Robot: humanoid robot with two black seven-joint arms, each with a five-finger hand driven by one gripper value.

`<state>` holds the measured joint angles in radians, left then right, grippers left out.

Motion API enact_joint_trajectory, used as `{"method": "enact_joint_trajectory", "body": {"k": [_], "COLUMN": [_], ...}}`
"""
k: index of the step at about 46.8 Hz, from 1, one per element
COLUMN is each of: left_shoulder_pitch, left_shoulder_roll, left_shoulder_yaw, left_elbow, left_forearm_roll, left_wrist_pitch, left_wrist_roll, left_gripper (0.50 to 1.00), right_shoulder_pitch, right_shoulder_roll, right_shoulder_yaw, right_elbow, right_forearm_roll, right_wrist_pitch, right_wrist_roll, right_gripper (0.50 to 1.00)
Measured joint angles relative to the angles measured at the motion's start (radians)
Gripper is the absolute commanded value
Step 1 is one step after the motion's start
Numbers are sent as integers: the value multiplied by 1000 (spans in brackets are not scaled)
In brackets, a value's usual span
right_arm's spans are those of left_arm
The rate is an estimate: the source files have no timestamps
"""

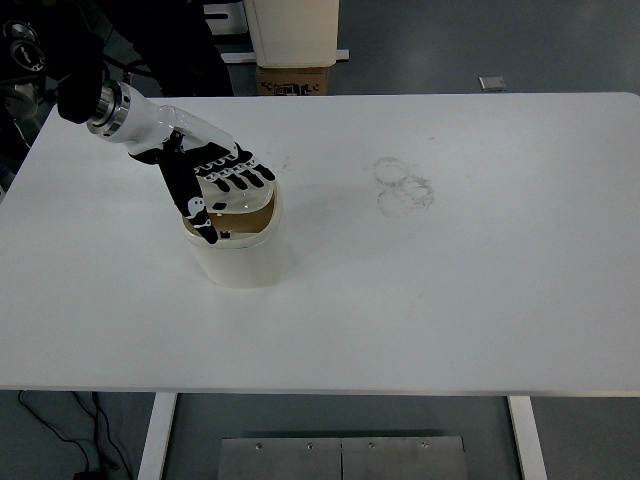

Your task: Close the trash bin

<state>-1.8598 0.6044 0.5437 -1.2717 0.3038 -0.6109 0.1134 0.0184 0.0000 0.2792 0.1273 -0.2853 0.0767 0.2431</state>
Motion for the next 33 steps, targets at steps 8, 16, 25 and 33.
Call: {"method": "enact_joint_trajectory", "body": {"k": [8, 16, 25, 33], "left_shoulder_pitch": [-16, -35, -37, -38], "left_shoulder_roll": [0, 0, 0, 0], "left_shoulder_yaw": [16, 33, 48, 54], "left_elbow": [-28, -61, -71, -72], "left_forearm_roll": [0, 0, 0, 0], "left_wrist_pitch": [0, 0, 0, 0], "left_wrist_roll": [1, 7, 32, 35], "left_gripper": [1000, 1000, 1000, 1000], "right_shoulder_pitch": [0, 0, 0, 0], "right_shoulder_roll": [0, 0, 0, 0], "right_shoulder_yaw": [0, 0, 0, 0], "right_elbow": [0, 0, 0, 0], "right_forearm_roll": [0, 0, 0, 0], "right_wrist_pitch": [0, 0, 0, 0], "right_wrist_roll": [0, 0, 0, 0], "right_gripper": [991, 991, 991, 991]}}
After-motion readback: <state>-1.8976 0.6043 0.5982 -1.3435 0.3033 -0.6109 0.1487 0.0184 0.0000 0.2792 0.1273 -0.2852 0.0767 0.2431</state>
